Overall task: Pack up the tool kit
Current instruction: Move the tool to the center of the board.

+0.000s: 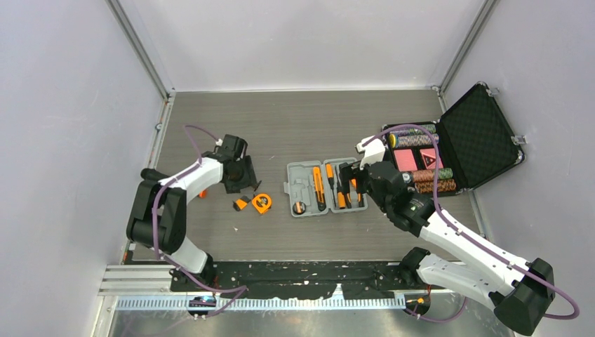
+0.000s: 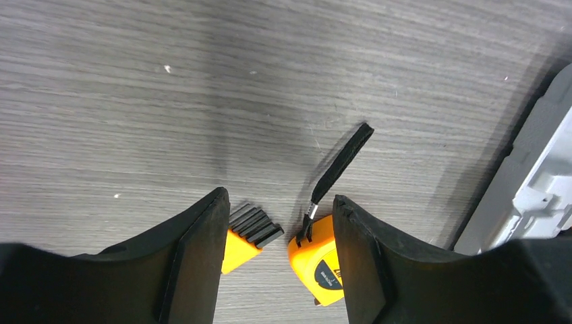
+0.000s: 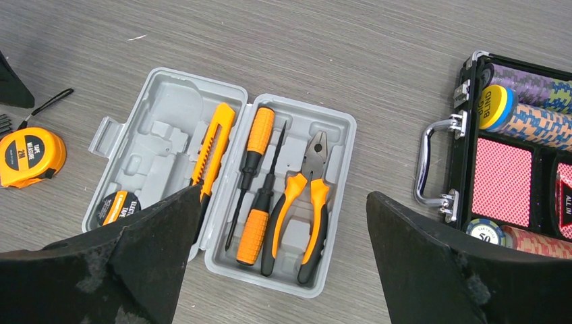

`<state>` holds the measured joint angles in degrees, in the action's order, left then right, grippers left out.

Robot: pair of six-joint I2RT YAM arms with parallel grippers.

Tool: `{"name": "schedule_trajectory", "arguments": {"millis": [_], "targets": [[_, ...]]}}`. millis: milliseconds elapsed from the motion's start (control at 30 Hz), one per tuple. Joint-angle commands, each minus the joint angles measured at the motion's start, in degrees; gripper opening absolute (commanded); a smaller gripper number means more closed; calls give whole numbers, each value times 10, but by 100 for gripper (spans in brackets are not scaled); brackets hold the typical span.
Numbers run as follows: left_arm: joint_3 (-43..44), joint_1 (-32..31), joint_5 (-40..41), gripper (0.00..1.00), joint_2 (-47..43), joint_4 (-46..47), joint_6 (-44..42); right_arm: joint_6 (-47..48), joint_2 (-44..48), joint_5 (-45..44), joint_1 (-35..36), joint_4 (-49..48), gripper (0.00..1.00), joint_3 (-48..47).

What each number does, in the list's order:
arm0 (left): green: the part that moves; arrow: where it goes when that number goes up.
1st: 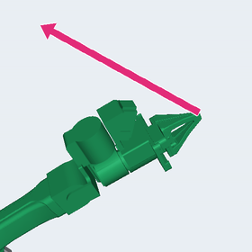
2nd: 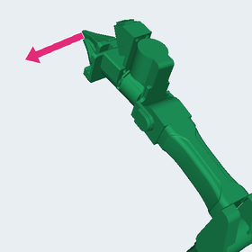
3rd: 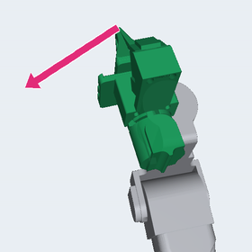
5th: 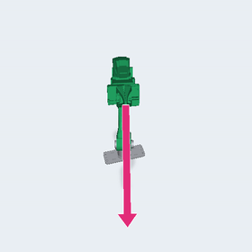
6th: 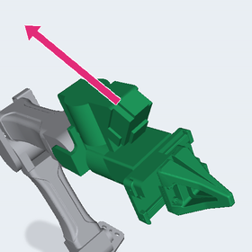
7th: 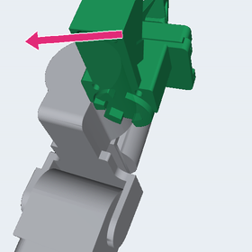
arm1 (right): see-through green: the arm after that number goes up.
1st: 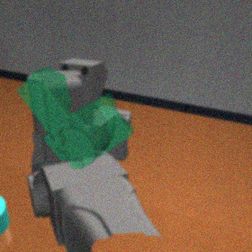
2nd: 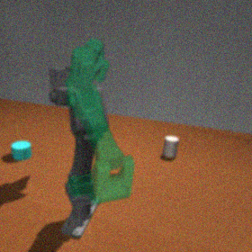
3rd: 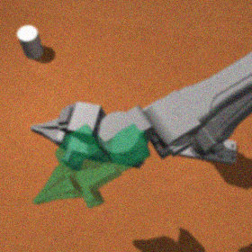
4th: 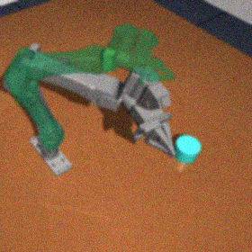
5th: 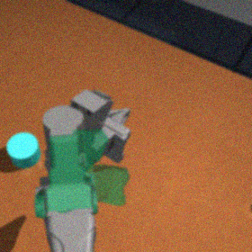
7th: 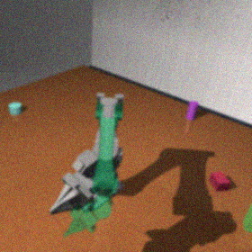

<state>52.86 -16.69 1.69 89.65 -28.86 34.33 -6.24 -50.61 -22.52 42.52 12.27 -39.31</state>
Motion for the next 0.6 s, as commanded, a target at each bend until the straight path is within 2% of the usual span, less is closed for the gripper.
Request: {"name": "schedule_trajectory", "arguments": {"millis": [0,233,567], "targets": [[-6,1,-44,58,6,17,-8,-1,6,1,0,-9,97,-13],[-34,-19,-90,59,6,16,-22,-3,-3,11,0,-10,96,-14],[-113,-61,-142,57,-98,-19,-48,-2,-4,19,0,-6,95,-16]]}}
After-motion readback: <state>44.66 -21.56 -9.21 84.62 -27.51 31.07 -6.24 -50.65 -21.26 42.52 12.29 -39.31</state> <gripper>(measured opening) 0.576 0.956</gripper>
